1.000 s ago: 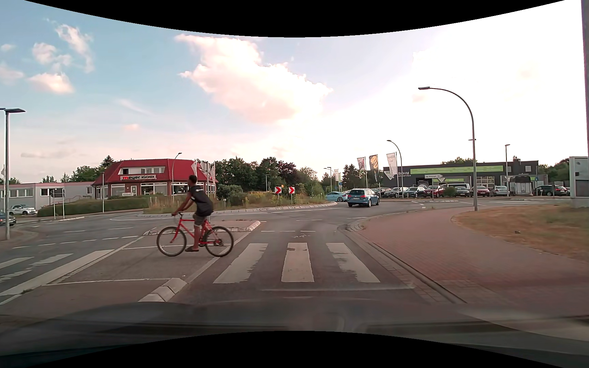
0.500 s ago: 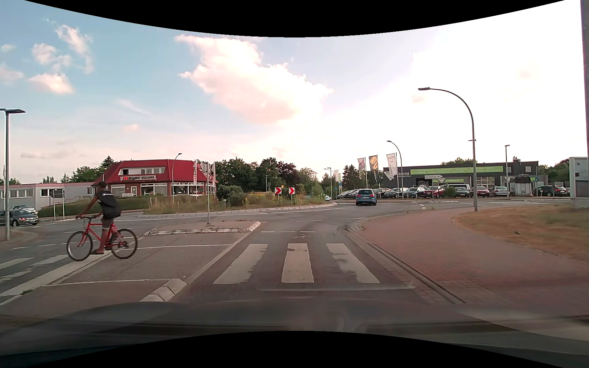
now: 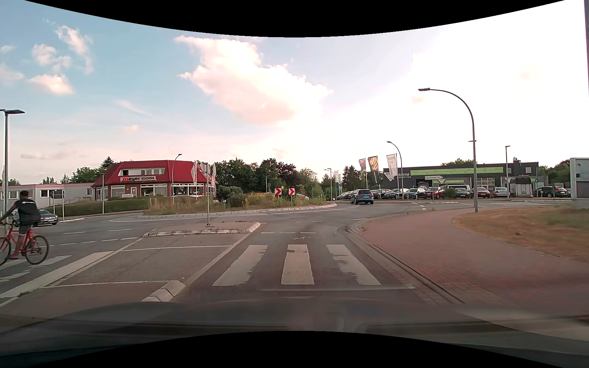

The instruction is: Follow the waypoints while adhering to traffic rules and regulations

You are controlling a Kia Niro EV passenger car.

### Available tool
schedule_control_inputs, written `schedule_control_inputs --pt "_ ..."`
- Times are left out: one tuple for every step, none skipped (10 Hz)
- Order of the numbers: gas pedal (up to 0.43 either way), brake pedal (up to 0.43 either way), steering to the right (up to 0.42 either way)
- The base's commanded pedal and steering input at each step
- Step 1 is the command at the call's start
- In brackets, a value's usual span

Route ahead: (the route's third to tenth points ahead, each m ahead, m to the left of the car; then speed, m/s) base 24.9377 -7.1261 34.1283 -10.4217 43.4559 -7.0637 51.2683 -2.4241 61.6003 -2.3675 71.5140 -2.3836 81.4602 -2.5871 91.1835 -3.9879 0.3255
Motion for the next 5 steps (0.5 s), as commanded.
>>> schedule_control_inputs --pt "0.220 0.000 -0.007" --pt "0.240 0.000 -0.007" --pt "0.260 0.000 -0.007" --pt "0.268 0.000 -0.007" --pt "0.299 0.000 -0.007"
